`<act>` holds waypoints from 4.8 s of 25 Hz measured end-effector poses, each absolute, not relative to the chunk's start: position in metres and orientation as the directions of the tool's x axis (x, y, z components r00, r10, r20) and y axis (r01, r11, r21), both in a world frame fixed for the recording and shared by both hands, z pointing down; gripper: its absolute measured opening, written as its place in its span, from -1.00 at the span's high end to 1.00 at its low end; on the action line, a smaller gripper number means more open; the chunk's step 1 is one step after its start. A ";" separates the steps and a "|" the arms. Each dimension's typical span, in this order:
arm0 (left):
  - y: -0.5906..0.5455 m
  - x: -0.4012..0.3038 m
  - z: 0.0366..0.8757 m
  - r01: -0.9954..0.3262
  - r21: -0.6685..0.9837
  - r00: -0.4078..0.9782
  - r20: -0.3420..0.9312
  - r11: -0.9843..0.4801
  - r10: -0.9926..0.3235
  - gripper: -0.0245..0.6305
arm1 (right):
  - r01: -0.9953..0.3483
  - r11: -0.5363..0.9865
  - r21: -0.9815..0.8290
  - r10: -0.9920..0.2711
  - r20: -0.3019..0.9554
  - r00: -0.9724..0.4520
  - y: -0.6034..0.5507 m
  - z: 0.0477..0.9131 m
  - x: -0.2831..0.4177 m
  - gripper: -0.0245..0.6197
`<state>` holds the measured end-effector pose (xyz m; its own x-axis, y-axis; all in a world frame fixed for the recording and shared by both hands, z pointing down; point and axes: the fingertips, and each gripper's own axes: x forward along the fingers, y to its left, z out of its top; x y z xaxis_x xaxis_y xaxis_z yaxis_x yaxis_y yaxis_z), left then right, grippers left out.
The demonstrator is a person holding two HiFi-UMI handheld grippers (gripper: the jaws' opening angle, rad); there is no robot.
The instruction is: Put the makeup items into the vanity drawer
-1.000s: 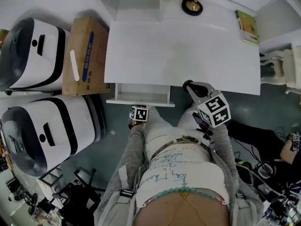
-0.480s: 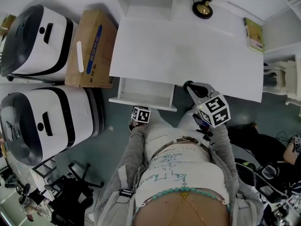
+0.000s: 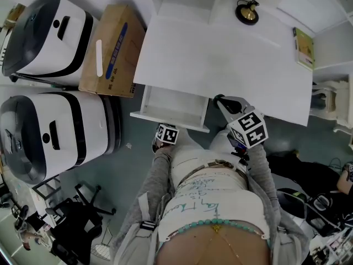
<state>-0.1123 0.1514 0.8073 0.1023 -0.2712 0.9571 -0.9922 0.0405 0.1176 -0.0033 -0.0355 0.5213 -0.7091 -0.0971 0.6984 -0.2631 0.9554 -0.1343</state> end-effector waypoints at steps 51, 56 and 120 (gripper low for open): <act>0.150 -0.118 0.807 -0.987 0.084 0.038 0.952 0.138 -0.305 0.65 | 0.222 0.946 -0.235 0.315 0.819 -0.479 0.054 0.667 -0.113 0.83; 0.150 -0.117 0.807 -0.987 0.076 0.028 0.949 0.142 -0.314 0.65 | 0.259 0.936 -0.237 0.331 0.841 -0.428 0.061 0.689 -0.113 0.83; 0.150 -0.118 0.807 -0.985 0.126 0.076 0.932 0.120 -0.354 0.65 | 0.230 0.942 -0.245 0.294 0.933 -0.210 0.077 0.863 -0.123 0.80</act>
<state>-0.1181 0.1500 0.8074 0.0760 -0.3544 0.9320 -0.9847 0.1203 0.1260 -0.1231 0.0771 0.8634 -0.2099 0.2937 0.9326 0.2296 0.9419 -0.2450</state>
